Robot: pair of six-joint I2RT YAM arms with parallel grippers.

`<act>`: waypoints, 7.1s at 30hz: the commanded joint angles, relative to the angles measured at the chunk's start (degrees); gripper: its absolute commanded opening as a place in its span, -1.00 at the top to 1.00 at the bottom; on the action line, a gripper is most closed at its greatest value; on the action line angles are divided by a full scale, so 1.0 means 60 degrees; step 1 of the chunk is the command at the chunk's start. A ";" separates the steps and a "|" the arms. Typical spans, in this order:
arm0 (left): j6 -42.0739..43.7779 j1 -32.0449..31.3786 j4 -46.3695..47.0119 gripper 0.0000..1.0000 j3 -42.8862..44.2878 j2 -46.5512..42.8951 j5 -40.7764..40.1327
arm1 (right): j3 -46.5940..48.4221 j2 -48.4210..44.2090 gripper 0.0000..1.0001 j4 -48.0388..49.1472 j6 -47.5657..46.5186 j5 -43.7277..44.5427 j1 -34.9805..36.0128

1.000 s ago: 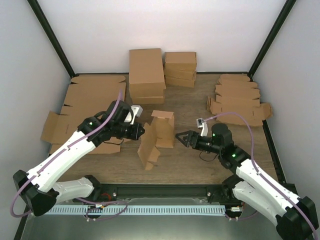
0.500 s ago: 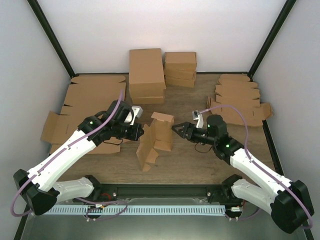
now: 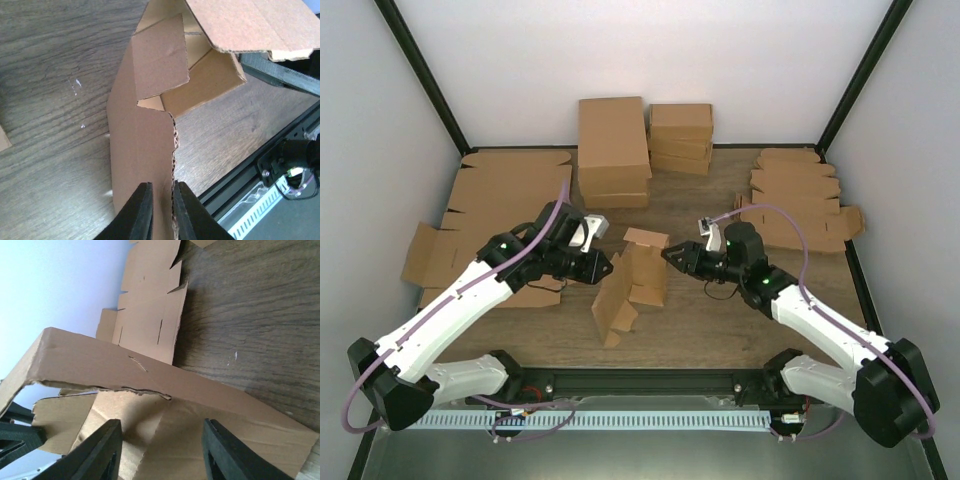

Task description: Fold the paper box

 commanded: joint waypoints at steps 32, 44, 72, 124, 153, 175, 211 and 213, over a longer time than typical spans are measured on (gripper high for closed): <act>-0.0668 0.2180 0.4131 0.02 -0.1255 0.1411 0.4055 | 0.0003 -0.0086 0.20 0.0004 -0.0501 0.0047 -0.0063; -0.0735 0.2180 0.4766 0.12 -0.1956 0.1790 0.4481 | -0.0030 -0.0015 0.19 -0.0039 -0.0662 -0.0117 -0.0074; -0.1008 0.2179 0.5082 0.21 -0.2319 0.1377 0.4493 | 0.1105 -0.1569 0.07 -0.2863 -0.2008 0.1084 -0.0062; -0.1130 0.0683 0.3496 -0.12 -0.2575 -0.2430 0.2104 | 0.4765 0.1412 0.07 -0.4847 -1.1354 0.5113 0.3442; -0.1406 0.0683 0.3035 -0.13 -0.2994 -0.3494 0.1474 | 0.4895 0.2274 0.14 -0.5784 -1.1455 0.4333 0.3460; -0.1869 0.2396 0.4744 0.13 -0.3821 -0.2531 0.2743 | 0.3206 0.1317 -0.03 -0.3275 -1.2935 0.7676 0.4824; -0.1436 0.1914 0.6477 0.46 -0.2456 0.2208 0.4568 | 0.2416 0.2145 0.06 -0.1925 -1.3829 0.8964 0.5184; -0.1474 0.1914 0.6555 0.46 -0.2478 0.2217 0.4640 | 0.2318 0.2073 0.10 -0.1851 -1.3862 0.8994 0.5178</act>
